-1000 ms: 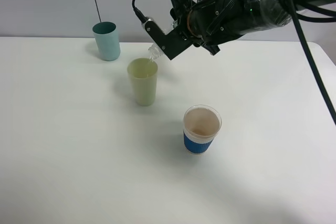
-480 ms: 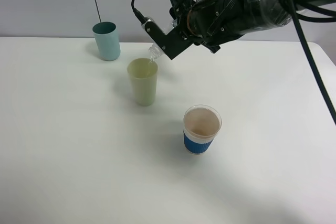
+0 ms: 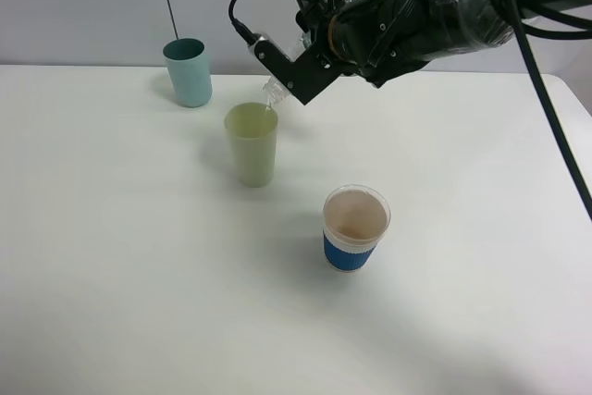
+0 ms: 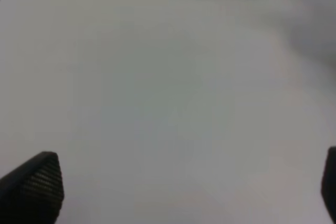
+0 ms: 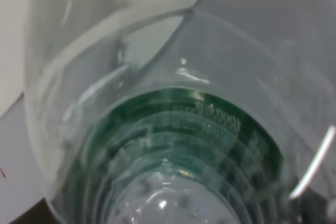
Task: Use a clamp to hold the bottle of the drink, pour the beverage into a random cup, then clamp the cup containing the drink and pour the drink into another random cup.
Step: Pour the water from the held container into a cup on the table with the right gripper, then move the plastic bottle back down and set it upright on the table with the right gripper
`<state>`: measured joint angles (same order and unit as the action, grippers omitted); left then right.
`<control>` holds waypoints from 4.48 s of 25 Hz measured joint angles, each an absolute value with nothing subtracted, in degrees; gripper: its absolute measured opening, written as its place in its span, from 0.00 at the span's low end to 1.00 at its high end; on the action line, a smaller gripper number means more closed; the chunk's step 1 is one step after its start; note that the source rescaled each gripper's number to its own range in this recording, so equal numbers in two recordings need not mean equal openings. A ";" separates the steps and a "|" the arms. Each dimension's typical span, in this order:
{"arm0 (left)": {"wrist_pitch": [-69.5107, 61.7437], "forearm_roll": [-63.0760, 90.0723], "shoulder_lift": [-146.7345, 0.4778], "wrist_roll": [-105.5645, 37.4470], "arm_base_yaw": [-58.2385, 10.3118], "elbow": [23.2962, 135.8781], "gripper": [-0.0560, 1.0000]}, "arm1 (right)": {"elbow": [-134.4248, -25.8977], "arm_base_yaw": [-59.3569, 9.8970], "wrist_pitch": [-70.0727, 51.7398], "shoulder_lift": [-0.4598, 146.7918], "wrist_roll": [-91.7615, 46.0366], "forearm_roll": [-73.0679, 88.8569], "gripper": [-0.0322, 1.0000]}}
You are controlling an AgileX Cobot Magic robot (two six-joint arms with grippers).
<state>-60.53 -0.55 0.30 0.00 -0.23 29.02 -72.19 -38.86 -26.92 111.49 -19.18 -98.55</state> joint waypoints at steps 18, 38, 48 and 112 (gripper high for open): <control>-60.53 -0.55 0.30 0.00 -0.23 29.02 1.00 | -72.19 -39.91 -26.27 111.49 -19.13 -99.15 0.03; -60.53 -0.55 0.30 0.00 -0.23 29.02 1.00 | -72.19 -40.68 -25.16 111.49 -27.60 -99.15 0.03; -60.53 -0.55 0.30 0.00 -0.23 29.02 1.00 | -72.19 -40.68 -25.16 111.49 -30.71 -99.15 0.03; -60.53 -0.55 0.30 0.00 -0.23 29.02 1.00 | -51.42 -27.32 16.64 97.29 -5.22 -8.27 0.03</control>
